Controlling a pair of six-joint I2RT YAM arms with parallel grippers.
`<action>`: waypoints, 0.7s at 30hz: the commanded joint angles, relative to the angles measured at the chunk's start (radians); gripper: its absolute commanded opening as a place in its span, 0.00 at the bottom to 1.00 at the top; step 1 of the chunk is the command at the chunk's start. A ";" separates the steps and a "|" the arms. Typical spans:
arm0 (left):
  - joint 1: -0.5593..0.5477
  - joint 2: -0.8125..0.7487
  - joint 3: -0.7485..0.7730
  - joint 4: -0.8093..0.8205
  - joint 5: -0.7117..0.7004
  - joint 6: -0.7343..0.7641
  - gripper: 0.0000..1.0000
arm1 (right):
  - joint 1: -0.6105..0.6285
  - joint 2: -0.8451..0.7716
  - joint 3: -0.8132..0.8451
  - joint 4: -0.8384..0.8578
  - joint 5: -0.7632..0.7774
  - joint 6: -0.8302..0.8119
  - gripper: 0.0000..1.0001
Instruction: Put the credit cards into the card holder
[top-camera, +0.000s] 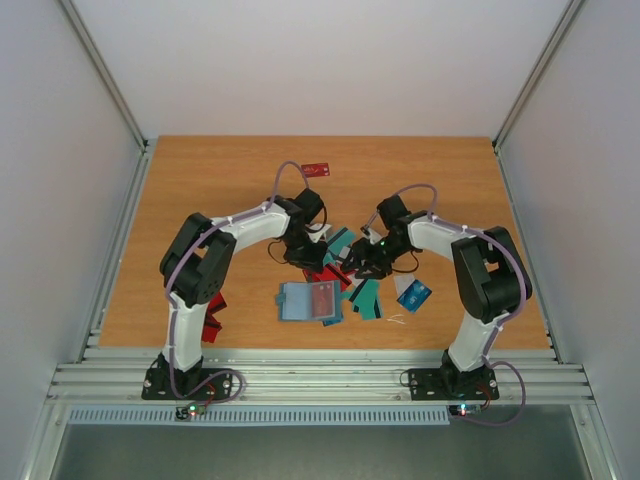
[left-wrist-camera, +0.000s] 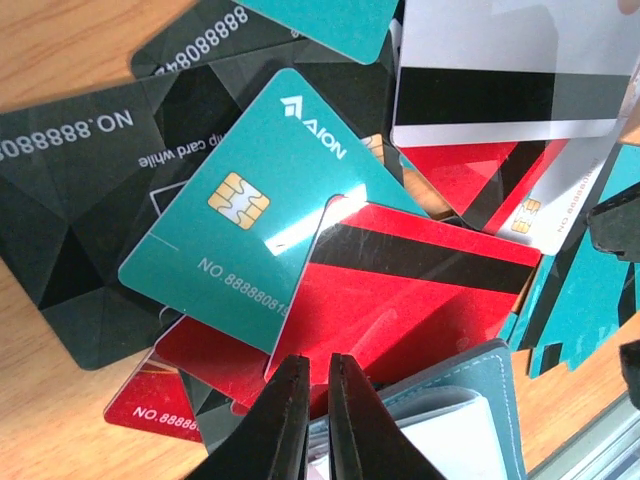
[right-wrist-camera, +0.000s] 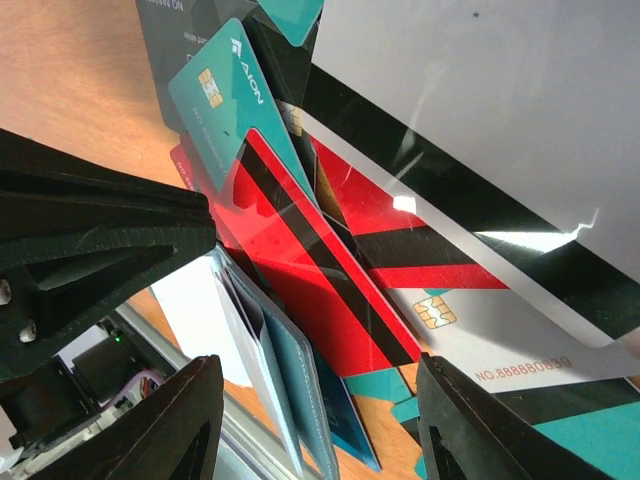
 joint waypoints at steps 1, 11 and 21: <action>0.002 0.030 -0.013 0.033 -0.007 -0.004 0.09 | -0.003 0.019 0.028 0.006 -0.014 -0.023 0.55; 0.003 0.049 -0.050 0.058 -0.014 -0.001 0.09 | -0.002 0.073 0.048 -0.005 -0.033 -0.045 0.55; 0.003 0.056 -0.083 0.089 -0.016 -0.003 0.09 | 0.000 0.094 0.020 -0.003 -0.047 -0.070 0.56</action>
